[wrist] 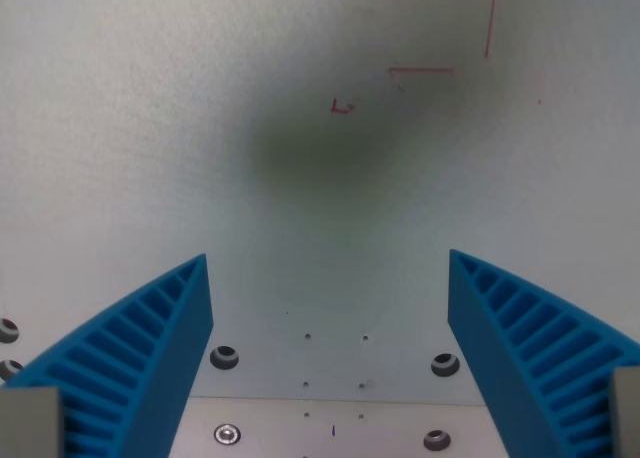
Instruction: Rotate around gripper positive z
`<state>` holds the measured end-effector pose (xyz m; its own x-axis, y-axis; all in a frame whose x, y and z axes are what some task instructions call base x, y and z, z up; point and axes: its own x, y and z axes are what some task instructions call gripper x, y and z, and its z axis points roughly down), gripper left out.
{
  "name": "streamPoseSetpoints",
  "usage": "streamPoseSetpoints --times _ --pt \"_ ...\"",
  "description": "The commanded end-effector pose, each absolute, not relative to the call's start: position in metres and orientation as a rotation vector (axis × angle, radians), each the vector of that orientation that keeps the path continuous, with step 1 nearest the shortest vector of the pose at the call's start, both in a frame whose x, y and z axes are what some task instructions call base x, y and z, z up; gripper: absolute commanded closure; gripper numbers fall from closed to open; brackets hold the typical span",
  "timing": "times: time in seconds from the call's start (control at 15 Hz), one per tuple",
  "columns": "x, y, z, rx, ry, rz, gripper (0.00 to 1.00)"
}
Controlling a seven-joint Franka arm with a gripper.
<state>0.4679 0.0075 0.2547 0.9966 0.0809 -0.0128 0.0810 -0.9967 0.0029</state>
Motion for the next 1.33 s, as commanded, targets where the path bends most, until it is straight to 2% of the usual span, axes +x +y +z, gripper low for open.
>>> streamPoseSetpoints --times 0.07,1.33 --pt "0.4681 0.0074 0.2565 3.136 0.109 -0.013 0.0" --pt "0.4681 0.0074 0.2565 3.128 -0.238 -0.013 0.0"
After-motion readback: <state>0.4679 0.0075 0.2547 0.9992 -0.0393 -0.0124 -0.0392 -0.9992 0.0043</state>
